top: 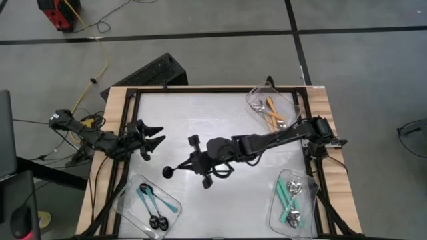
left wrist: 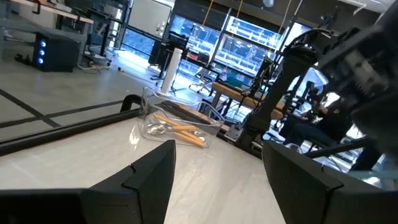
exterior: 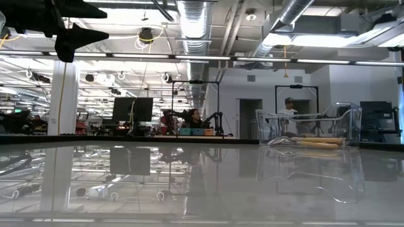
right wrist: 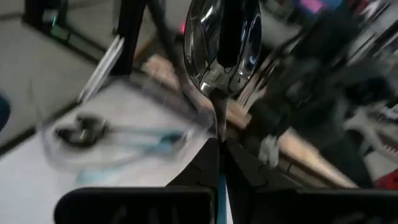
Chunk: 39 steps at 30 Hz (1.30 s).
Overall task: Sort silverware by color (type)
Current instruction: Put the blue spoon into the bottom left transparent bin
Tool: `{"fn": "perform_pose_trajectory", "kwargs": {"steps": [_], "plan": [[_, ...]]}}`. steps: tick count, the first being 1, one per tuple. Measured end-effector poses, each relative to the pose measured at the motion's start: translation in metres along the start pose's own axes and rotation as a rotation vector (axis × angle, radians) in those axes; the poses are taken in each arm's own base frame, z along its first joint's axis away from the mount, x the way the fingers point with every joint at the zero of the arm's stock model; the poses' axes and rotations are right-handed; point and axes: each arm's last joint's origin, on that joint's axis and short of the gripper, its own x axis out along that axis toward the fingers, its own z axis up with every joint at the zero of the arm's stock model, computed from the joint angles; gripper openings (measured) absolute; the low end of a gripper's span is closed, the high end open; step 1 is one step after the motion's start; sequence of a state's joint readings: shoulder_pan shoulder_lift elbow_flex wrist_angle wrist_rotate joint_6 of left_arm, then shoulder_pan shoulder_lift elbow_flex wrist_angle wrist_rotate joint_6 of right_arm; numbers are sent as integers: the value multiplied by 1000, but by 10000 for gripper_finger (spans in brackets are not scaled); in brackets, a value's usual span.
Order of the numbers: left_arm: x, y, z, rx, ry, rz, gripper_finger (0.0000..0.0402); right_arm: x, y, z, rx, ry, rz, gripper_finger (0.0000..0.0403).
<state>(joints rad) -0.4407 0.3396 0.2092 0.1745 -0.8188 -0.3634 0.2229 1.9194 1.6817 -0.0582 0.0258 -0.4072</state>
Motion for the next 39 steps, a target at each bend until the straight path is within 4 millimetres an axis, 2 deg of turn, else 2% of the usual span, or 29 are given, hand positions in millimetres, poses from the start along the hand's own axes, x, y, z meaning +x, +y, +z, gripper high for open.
{"fn": "perform_pose_trajectory", "kwargs": {"steps": [3,11,15,26,39], "plan": [[0,0,0,1,0,0,226,0,-1,9,8,-81,-29,33],[0,0,0,13,3,1,226,23,18,12,-22,-269,-72,33],[0,0,0,16,3,1,226,40,31,2,-28,-313,-74,33],[0,0,0,16,3,1,226,72,51,-25,72,-415,-61,33],[0,0,0,15,0,8,226,72,56,-20,116,-544,-59,33]]}}
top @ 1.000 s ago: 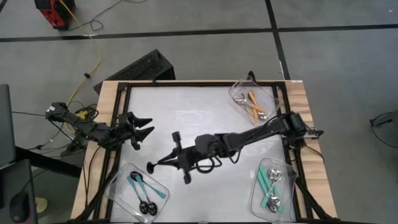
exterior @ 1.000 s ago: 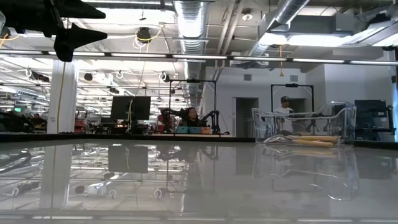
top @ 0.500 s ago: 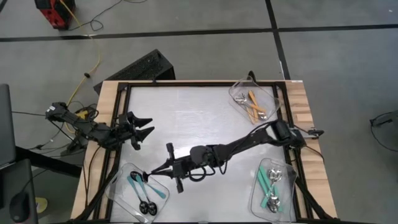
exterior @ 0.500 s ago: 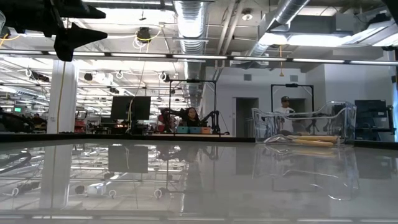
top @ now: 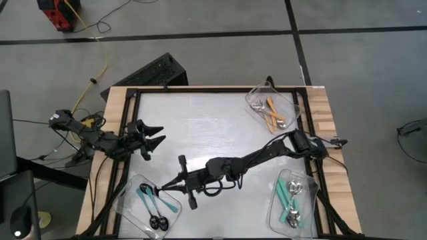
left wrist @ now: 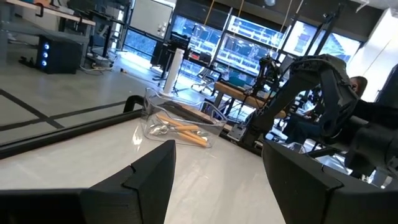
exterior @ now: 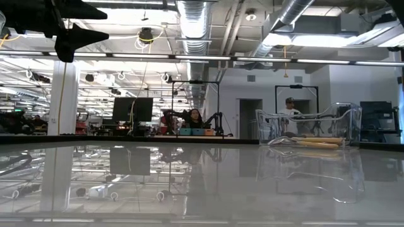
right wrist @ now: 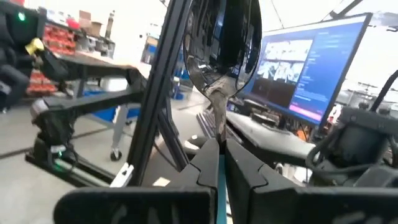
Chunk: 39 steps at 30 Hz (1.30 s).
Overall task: Sort silverware by color (type)
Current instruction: Put the blue spoon into the bottom left transparent bin
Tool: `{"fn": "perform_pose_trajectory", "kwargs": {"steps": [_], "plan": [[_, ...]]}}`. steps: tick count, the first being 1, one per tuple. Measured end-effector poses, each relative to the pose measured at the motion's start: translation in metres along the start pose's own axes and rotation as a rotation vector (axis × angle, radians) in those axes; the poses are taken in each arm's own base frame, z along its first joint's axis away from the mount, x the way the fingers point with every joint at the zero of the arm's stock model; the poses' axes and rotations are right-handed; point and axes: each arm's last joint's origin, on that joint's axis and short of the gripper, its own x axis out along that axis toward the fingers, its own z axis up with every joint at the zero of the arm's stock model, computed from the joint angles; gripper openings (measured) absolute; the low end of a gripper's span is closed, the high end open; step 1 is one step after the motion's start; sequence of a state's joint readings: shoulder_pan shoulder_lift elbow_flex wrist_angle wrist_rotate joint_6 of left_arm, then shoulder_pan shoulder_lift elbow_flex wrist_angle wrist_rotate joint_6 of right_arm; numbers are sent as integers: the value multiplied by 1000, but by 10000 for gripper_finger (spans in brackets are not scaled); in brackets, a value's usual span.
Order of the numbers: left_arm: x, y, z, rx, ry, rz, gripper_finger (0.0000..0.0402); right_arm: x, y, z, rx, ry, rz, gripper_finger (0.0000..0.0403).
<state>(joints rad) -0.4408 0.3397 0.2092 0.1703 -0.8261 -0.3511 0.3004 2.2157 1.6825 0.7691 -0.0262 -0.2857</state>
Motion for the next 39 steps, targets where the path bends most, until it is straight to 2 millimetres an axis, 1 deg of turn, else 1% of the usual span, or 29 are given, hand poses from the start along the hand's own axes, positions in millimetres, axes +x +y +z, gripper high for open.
{"fn": "perform_pose_trajectory", "kwargs": {"steps": [3,7,10,14,17,22,27,30,33,36,39], "plan": [[0,0,0,0,0,1,226,0,0,0,17,1,7,33],[0,0,0,0,0,1,226,4,6,-13,37,-14,7,33],[0,0,0,0,-1,5,226,12,11,-23,52,-26,10,33],[0,0,0,-1,-1,5,226,21,17,-27,53,-28,40,33],[0,0,0,-1,-2,5,226,28,17,-25,53,-26,56,33],[0,0,0,-1,-1,5,226,32,11,-14,53,-57,104,33],[0,0,0,-1,-1,5,226,33,9,-15,52,-54,102,33],[0,0,0,-1,-1,5,226,33,12,-16,53,-53,106,33],[0,0,0,-2,-2,5,226,36,19,-28,78,-87,111,33],[0,0,0,-2,-2,5,226,41,27,-47,119,-100,134,33],[0,0,0,-6,-3,3,226,47,28,-52,154,-109,144,33]]}}
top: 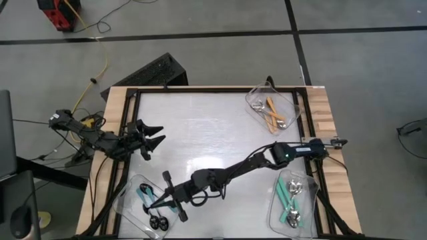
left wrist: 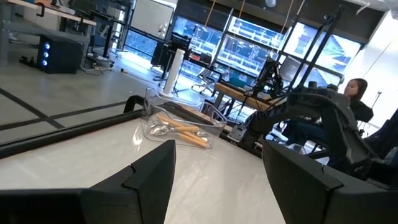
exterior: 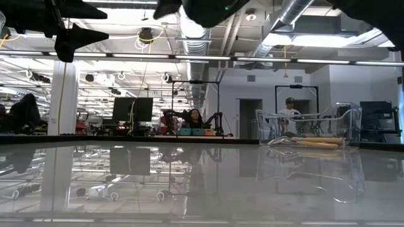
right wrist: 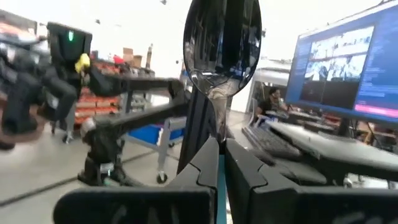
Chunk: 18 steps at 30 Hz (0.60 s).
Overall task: Sort silverware by color (type)
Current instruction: Put the blue spoon into the bottom left transparent bin
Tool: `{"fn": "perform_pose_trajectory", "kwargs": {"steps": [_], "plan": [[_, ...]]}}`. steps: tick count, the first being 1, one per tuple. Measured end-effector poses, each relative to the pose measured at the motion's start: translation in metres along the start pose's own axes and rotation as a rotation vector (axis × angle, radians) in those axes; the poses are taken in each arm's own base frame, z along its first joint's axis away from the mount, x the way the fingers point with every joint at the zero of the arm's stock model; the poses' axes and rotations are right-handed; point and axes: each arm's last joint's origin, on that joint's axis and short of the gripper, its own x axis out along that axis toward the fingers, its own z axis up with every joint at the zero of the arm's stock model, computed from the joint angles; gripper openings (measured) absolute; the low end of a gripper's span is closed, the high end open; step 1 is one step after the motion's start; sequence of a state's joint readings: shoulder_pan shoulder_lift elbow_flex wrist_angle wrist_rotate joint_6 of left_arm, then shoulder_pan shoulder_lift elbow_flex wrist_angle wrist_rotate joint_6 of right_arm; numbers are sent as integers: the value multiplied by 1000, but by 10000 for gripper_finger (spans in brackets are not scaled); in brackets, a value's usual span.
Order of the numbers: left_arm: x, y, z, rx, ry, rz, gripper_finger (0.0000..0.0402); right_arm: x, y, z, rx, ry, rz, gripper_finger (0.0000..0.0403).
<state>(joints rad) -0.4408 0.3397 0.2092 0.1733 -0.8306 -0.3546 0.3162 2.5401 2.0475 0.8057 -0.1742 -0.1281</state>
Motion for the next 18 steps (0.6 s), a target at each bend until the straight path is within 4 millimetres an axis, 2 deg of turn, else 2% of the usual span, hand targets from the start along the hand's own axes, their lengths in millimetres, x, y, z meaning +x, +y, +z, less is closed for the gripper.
{"fn": "perform_pose_trajectory", "kwargs": {"steps": [3,6,13,18], "plan": [[0,0,0,0,1,0,226,5,-5,9,34,-12,14,33],[0,0,0,8,2,0,226,5,-7,8,44,13,24,33],[0,0,0,12,2,0,226,4,-4,-4,143,31,58,33],[0,0,0,3,0,0,226,2,3,-21,225,41,66,33]]}}
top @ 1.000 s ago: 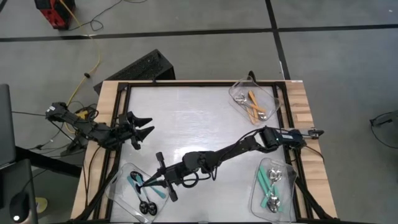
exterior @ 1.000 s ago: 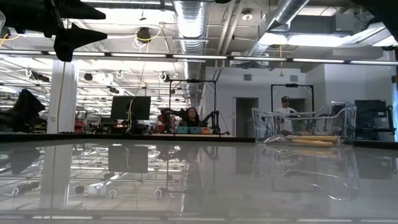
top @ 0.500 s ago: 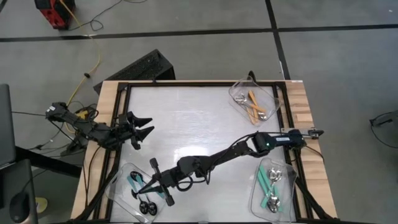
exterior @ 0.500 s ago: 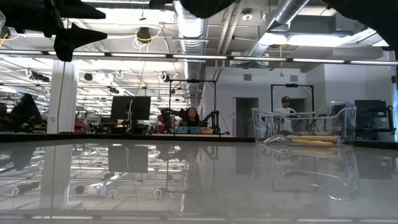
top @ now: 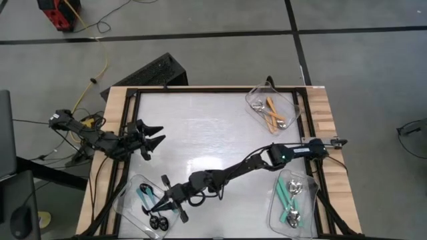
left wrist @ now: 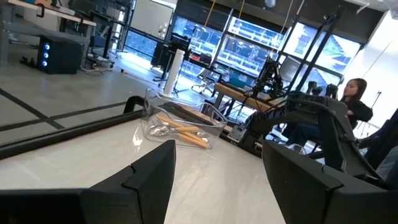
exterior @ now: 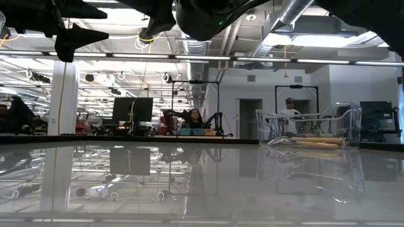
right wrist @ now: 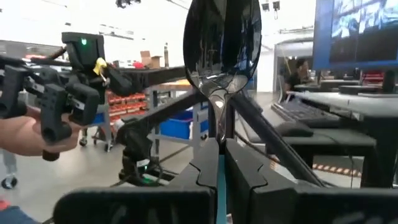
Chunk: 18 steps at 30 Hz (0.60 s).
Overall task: Sort silverware by color (type)
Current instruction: Put the blue spoon into the bottom left transparent bin
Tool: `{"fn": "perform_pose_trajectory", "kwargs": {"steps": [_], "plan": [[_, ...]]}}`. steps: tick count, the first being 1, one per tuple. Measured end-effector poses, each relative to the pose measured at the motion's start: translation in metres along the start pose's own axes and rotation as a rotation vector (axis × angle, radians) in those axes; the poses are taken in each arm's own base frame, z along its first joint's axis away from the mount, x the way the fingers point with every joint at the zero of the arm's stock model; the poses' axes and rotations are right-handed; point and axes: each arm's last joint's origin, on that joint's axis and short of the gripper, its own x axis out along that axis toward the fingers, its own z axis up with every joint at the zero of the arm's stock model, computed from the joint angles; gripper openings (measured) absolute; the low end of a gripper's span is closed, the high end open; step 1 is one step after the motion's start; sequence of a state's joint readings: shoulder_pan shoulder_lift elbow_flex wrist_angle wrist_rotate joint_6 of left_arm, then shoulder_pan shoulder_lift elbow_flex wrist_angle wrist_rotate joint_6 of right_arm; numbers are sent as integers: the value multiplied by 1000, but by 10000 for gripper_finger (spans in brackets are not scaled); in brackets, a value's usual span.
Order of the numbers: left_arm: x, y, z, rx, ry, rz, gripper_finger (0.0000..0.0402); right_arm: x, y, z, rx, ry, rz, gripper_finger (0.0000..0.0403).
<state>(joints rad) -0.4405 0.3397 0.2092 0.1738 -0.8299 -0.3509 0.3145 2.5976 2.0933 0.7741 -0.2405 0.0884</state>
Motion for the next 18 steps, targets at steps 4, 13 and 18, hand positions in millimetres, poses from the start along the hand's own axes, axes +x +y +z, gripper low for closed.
{"fn": "perform_pose_trajectory", "kwargs": {"steps": [4,13,18], "plan": [[0,0,0,-3,-1,-1,226,0,-2,1,-2,-27,0,33],[0,0,0,-2,1,0,226,2,-3,-8,41,24,-7,33],[0,0,0,-2,1,1,226,1,-8,-14,73,91,-96,33]]}}
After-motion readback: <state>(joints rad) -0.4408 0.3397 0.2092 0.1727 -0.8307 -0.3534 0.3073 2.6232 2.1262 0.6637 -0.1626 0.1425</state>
